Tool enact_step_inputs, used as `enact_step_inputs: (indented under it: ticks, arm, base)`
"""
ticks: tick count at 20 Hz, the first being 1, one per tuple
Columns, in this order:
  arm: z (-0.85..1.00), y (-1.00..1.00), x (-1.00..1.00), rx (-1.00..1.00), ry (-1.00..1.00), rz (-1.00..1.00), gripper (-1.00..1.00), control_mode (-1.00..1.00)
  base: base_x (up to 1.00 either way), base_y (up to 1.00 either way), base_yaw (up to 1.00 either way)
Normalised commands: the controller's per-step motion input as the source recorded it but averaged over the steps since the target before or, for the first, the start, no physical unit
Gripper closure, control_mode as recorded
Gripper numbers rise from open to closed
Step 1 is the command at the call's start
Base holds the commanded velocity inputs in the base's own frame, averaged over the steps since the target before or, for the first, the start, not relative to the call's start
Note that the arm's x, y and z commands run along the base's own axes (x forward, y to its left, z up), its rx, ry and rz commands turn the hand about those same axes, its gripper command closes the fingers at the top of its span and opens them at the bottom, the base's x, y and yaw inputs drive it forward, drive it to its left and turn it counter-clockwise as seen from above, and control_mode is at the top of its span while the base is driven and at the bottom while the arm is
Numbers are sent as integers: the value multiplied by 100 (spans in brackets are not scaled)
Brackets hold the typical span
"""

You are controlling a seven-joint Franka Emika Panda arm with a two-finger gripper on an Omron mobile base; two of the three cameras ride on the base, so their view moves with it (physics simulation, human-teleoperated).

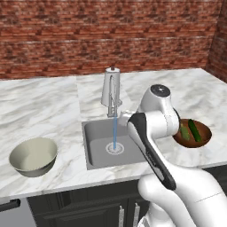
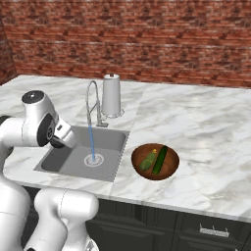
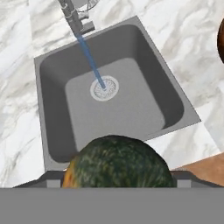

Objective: Pick the cucumbers from the sink and place them in one bowl. Place the squash in the other bowl. Then turn off the sink faucet.

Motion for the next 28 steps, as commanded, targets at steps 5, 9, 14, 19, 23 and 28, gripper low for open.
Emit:
enact_step_inputs:
  ticks: [5, 9, 14, 19, 23, 28]
  arm:
    - [0, 77, -40, 3, 12, 29, 100, -100]
    - [0, 79, -35, 4, 7, 28, 100, -100]
    - [8, 69, -22, 4, 1, 24, 100, -100]
    - [8, 54, -2, 1, -4, 16, 100, -100]
    - [3, 47, 4, 0, -15, 10, 100, -100]
    - [1, 47, 6, 0, -16, 6, 100, -100]
  base:
    - [0, 0, 0]
    - [0, 0, 0]
    - [0, 0, 0]
    - [0, 0, 0]
    - [0, 0, 0]
    - [0, 0, 0]
